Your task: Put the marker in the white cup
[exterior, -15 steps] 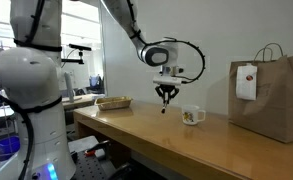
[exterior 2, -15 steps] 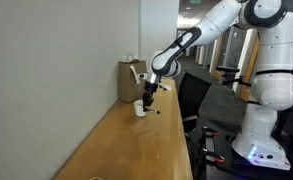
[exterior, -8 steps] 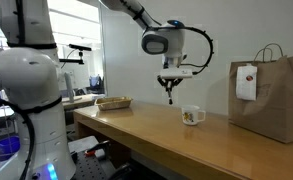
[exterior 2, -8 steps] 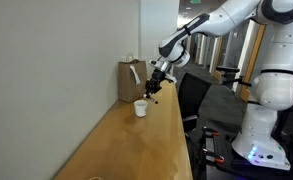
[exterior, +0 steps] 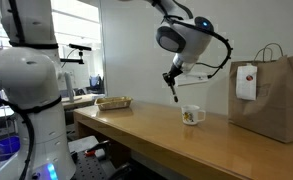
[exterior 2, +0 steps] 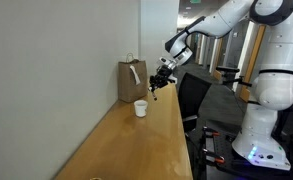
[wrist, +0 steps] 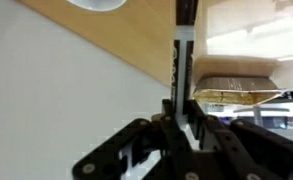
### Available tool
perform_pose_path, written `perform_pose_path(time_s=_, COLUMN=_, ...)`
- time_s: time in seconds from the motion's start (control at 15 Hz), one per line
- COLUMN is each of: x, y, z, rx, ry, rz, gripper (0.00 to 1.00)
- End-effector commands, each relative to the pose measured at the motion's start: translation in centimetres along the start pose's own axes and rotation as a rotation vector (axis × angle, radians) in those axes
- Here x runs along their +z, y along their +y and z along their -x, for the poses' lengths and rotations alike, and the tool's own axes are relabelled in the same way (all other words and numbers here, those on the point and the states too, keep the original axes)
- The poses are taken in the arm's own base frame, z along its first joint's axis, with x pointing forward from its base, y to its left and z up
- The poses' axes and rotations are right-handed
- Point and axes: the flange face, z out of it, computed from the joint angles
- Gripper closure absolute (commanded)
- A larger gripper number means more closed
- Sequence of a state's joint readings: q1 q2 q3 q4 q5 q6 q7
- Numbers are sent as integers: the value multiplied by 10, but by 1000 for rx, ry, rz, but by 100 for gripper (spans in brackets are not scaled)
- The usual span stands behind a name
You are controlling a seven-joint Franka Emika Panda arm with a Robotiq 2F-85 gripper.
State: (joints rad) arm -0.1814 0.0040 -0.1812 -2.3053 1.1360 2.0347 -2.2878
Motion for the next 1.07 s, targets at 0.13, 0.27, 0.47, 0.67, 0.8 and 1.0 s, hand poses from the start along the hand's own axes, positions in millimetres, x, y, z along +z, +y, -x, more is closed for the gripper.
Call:
perform_pose_path(time_s=0.13, x=6, y=38, z=19, rx=-66, ry=164, rz=-69, gripper=95)
perform_pose_path(time_s=0.27, x=10, y=56, z=27, rx=-70, ry=157, rz=-106, gripper=95)
perform_pose_path(time_s=0.47, x=18, y=84, z=34, rx=-118, ry=81, rz=-187, gripper=95)
perform_pose_path(time_s=0.67, x=25, y=105, z=36, rx=-182, ry=44, rz=-267, gripper=95)
perform_pose_path(time_s=0.8, x=29, y=117, z=38, rx=-224, ry=87, rz=-316, gripper=95)
perform_pose_path(time_s=1.0, x=34, y=132, z=43, rx=-257, ry=155, rz=-379, gripper=95)
